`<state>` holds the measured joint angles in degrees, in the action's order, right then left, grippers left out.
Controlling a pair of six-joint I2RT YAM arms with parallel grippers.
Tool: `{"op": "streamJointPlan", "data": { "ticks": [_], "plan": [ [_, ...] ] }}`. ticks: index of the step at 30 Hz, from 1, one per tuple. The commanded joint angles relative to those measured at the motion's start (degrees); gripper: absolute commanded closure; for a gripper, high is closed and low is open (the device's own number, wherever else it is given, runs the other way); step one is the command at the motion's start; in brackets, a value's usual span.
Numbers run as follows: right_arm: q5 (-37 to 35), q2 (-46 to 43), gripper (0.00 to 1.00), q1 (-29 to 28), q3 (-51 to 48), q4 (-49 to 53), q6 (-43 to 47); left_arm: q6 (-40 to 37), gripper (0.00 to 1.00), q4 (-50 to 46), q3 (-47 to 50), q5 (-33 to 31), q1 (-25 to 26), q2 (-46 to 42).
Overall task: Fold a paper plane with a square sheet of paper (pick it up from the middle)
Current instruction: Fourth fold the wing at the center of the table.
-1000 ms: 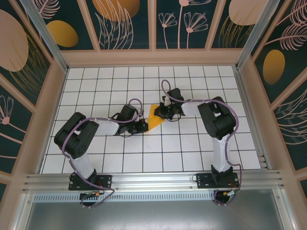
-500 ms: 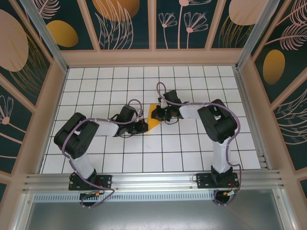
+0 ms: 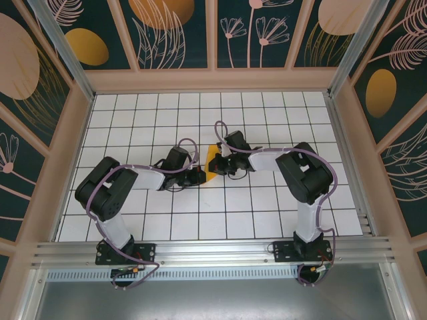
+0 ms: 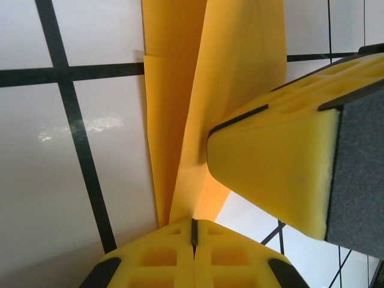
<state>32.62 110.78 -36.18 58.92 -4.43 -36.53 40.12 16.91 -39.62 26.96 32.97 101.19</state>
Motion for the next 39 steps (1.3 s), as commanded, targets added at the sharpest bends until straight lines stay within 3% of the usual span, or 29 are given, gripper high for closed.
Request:
{"op": "streamJointPlan", "data": {
  "ticks": [1, 12, 33, 39],
  "plan": [
    [0.3, 1.0, 1.00, -0.7, 0.5, 0.3, 0.4, -0.3, 1.00, -8.2, 2.9, -2.1, 0.2, 2.4],
    [-2.6, 3.8, 1.00, -0.2, 3.6, 6.0, 4.2, -0.9, 1.00, -9.5, 3.1, -1.9, 0.2, 2.5],
    [-5.0, 14.7, 1.00, 17.8, 18.6, 9.9, 11.0, -4.5, 1.00, -11.0, 5.6, 0.3, 0.2, 4.2],
    [-2.7, 9.6, 1.00, 18.9, 19.9, 9.9, 11.8, -4.1, 1.00, -11.0, 4.5, -0.1, 0.2, 4.1]
  ]
}}
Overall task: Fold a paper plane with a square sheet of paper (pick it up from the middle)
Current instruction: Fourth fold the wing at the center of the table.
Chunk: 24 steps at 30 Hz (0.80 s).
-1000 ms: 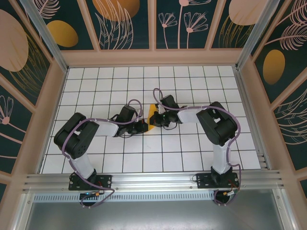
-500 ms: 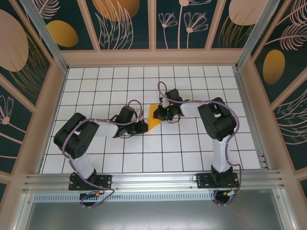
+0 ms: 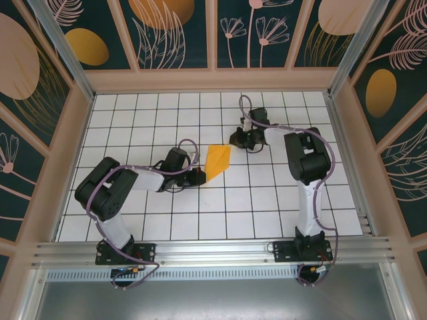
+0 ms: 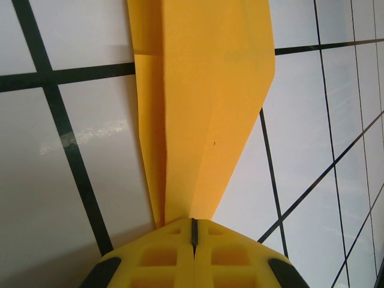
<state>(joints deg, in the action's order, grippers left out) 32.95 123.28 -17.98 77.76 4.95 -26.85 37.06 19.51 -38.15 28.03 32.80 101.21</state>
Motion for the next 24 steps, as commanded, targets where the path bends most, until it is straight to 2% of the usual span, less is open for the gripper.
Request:
{"op": "streamJointPlan", "data": {
  "ticks": [1, 5, 9, 14, 24],
  "plan": [
    [-2.7, -4.5, 1.00, 0.5, 0.5, 0.3, 2.0, -0.9, 1.00, -13.6, 2.8, -1.1, 0.4, 4.1],
    [-2.2, -9.9, 1.00, -1.5, -4.5, -1.0, 0.2, -0.5, 1.00, -13.5, 2.3, -1.0, 0.3, 4.2],
    [-1.1, -12.7, 1.00, -6.3, -11.0, -5.0, -2.9, 0.0, 1.00, -12.9, 2.3, -0.9, 0.3, 4.2],
    [0.3, -10.6, 1.00, -11.6, -11.5, -6.0, -4.2, 0.2, 1.00, -12.8, 2.0, -0.8, 0.3, 4.0],
    [-0.9, -4.2, 1.00, -11.7, -9.3, -5.6, -4.2, 0.0, 1.00, -13.4, 0.5, -1.2, 0.4, 2.0]
  ]
}}
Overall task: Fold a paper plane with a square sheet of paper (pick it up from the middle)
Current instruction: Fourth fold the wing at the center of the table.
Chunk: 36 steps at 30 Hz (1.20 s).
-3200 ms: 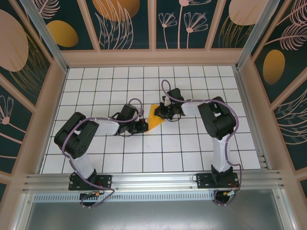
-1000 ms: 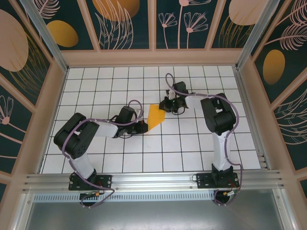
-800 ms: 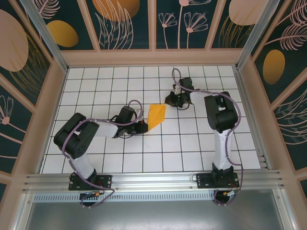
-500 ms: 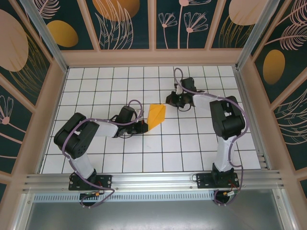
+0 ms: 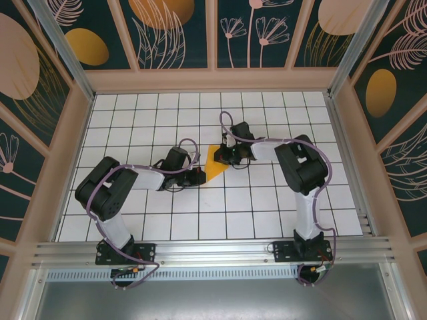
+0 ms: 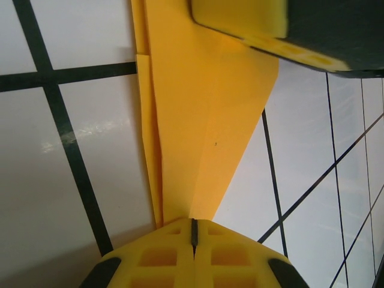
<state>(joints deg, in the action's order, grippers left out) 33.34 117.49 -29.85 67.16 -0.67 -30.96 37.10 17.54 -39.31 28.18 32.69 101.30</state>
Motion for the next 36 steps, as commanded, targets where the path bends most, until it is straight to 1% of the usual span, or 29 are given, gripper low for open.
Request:
{"op": "streamJointPlan", "data": {
  "ticks": [1, 4, 8, 11, 16, 21, 29, 36],
  "plan": [
    [-1.5, 1.9, 1.00, 0.2, 1.2, 0.4, 0.1, -0.1, 1.00, -11.4, 1.1, -0.9, 0.5, 1.4],
    [-2.6, 2.6, 1.00, 0.5, 0.7, 2.2, 1.0, 0.0, 0.99, -11.0, -2.7, 0.5, 0.5, -1.8],
    [-2.4, 3.0, 1.00, 1.3, -0.3, 3.2, 1.7, -0.2, 0.91, -8.8, -7.5, 0.2, 0.5, -5.1],
    [-2.3, 3.0, 1.00, 1.5, -0.6, 3.4, 1.9, -1.6, 0.89, -8.7, -9.5, -1.9, 0.4, -3.5],
    [-2.3, 4.0, 1.00, 1.5, 0.0, 3.8, 1.9, -2.0, 0.90, -7.5, -11.9, -1.2, 0.1, 2.5],
    [-2.8, 4.2, 1.00, 1.4, -0.2, 4.0, 2.0, -2.6, 0.94, -7.3, -12.5, -0.9, 0.1, 5.7],
    [-3.7, 4.3, 1.00, 1.3, -0.6, 4.8, 2.0, -3.5, 0.95, -8.7, -12.8, -1.4, 0.0, 8.8],
    [-6.4, 5.3, 1.00, 1.3, 0.1, 7.3, 1.7, -5.3, 0.96, -11.6, -6.8, 0.1, 0.0, 7.0]
  ]
}}
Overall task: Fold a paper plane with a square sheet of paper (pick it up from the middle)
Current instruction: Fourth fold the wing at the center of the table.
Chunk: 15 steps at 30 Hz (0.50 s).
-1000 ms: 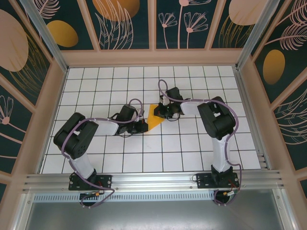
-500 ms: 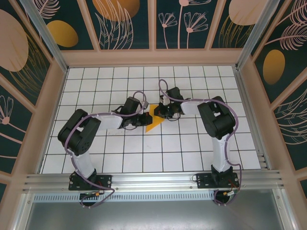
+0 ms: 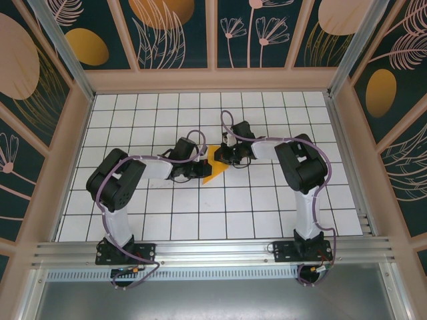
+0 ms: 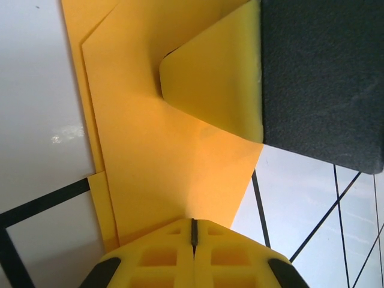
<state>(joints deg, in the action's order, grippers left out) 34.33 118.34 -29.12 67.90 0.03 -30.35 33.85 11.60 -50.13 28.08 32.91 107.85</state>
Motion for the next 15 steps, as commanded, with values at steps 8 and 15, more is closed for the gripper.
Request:
{"op": "streamJointPlan", "data": {
  "ticks": [8, 15],
  "plan": [
    [-8.1, 5.6, 1.00, 0.6, -0.4, 7.7, 0.0, -0.6, 0.99, -4.6, 12.3, 1.1, 0.0, -4.2],
    [-8.7, 6.0, 1.00, 0.6, -0.3, 8.5, -0.1, 0.3, 1.00, -4.6, 15.7, 0.1, 0.9, -6.3]
  ]
}}
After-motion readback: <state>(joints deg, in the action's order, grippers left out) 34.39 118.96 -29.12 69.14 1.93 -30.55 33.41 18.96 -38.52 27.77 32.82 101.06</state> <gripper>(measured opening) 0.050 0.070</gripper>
